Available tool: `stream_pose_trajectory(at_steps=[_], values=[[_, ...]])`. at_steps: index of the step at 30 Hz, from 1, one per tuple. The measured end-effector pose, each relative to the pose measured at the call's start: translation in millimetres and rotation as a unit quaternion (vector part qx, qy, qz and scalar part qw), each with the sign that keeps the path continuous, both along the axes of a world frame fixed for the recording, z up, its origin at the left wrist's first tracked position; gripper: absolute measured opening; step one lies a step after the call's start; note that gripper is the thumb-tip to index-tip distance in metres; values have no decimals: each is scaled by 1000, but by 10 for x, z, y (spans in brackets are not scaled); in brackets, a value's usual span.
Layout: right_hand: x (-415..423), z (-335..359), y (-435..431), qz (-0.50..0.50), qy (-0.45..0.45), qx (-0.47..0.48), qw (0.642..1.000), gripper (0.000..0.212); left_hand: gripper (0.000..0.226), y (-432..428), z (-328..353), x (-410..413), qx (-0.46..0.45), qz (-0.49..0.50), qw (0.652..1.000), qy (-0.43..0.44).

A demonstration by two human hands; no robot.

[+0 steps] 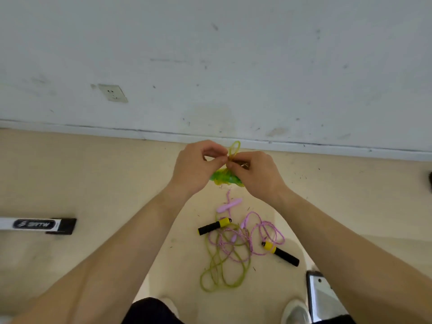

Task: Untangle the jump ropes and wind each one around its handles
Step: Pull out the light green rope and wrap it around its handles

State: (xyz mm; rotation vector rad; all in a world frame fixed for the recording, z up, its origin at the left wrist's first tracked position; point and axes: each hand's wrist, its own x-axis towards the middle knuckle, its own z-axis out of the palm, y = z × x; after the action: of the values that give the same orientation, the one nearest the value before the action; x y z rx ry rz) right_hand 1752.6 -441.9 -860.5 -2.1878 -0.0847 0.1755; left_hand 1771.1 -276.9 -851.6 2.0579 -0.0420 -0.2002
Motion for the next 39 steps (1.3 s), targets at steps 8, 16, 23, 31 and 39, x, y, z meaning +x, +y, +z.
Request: stream_pose_trajectory(at_steps=[8,16,23,31,39], values=[[-113,2342,-118,23,49,8,999,27,10,-105,2299,-98,-4,-22,1000,-20],[-21,4315,-303,23,27,29,999,16,11,-285,4206,43,46,-29,996,-73],[98,5302,-399,-46,-22,74,996,36,7,-437,5225,183,12,-30,993,-115],[345,5924,-467,-162,-93,203,961,12,10,-574,5960,432,-60,-32,987,-146],[753,6730,-825,-238,-161,251,924,24,12,-1046,6850,892,-153,-29,983,-95]])
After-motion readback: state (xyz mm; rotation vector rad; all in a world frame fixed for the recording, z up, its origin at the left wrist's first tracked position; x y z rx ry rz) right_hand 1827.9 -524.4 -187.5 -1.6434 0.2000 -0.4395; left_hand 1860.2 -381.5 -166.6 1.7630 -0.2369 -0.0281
